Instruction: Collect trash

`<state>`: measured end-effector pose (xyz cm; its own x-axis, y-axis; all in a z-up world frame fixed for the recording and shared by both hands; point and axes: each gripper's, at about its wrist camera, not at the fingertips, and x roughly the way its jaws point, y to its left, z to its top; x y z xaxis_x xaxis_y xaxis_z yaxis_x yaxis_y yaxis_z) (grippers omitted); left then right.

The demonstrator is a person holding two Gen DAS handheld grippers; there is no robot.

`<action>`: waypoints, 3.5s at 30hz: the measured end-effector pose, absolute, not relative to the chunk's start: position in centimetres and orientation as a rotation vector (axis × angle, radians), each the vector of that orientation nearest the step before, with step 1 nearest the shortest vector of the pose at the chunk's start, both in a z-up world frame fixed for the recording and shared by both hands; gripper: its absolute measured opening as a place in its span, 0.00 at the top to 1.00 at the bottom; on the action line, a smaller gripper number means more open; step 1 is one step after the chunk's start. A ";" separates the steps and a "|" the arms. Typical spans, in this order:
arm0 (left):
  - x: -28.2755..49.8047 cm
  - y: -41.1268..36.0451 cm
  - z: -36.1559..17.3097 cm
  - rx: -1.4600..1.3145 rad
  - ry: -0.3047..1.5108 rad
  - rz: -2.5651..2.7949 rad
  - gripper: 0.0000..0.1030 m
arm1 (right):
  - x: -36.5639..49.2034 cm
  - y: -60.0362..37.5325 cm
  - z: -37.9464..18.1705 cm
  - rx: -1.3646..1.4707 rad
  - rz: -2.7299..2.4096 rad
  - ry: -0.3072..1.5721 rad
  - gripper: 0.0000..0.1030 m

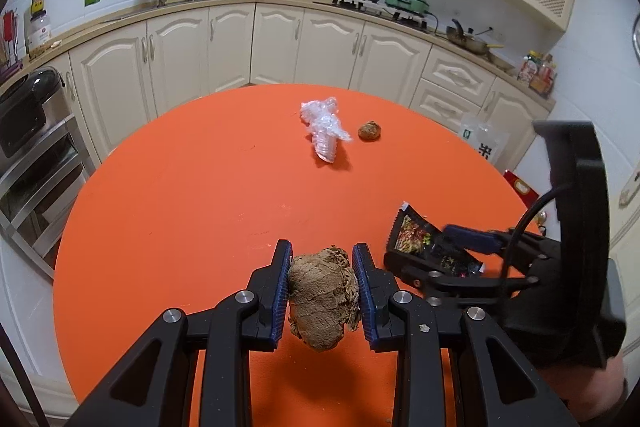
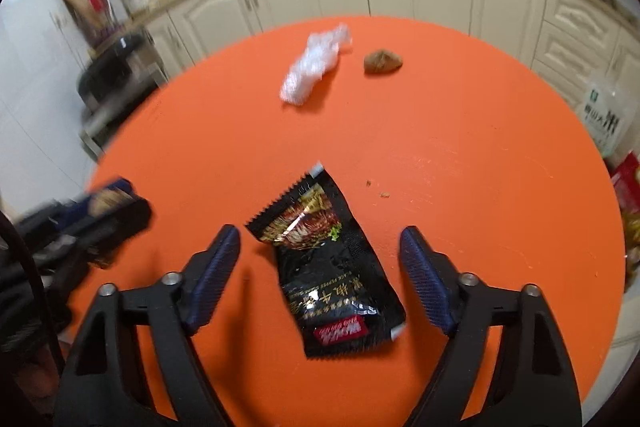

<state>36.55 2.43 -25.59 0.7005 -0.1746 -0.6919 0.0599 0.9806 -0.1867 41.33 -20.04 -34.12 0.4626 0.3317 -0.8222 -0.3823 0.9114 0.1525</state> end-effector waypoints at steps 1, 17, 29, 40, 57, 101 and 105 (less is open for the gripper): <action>36.5 2.5 -25.6 -0.155 0.784 -0.131 0.74 | 41.1 -19.7 -34.2 -0.094 0.418 0.991 0.39; 33.8 -1.5 -23.0 -0.131 0.729 -0.192 0.74 | 37.7 -26.4 -30.8 0.145 0.425 0.911 0.84; 28.5 -7.6 -20.7 -0.084 0.655 -0.267 0.74 | 33.9 -31.7 -26.0 0.236 0.390 0.777 0.84; 25.3 -14.2 -17.8 -0.021 0.564 -0.404 0.74 | 28.7 -38.9 -19.7 0.268 0.263 0.606 0.84; 28.8 -30.3 -21.8 0.106 0.706 -0.682 0.74 | 26.4 -56.1 -24.5 0.428 -0.049 0.675 0.84; 38.0 -42.6 -25.8 0.290 0.854 -0.609 0.01 | 25.5 -64.9 -33.3 0.700 -0.265 0.784 0.00; 35.5 -37.6 -24.1 0.255 0.816 -0.578 0.01 | 25.1 -62.2 -29.6 0.668 -0.229 0.723 0.00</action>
<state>35.48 -37.61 -24.13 0.5428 -0.3855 -0.7462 0.5756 0.8177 -0.0038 25.06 -62.24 -29.62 0.7360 0.0298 -0.6763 0.4138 0.7709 0.4842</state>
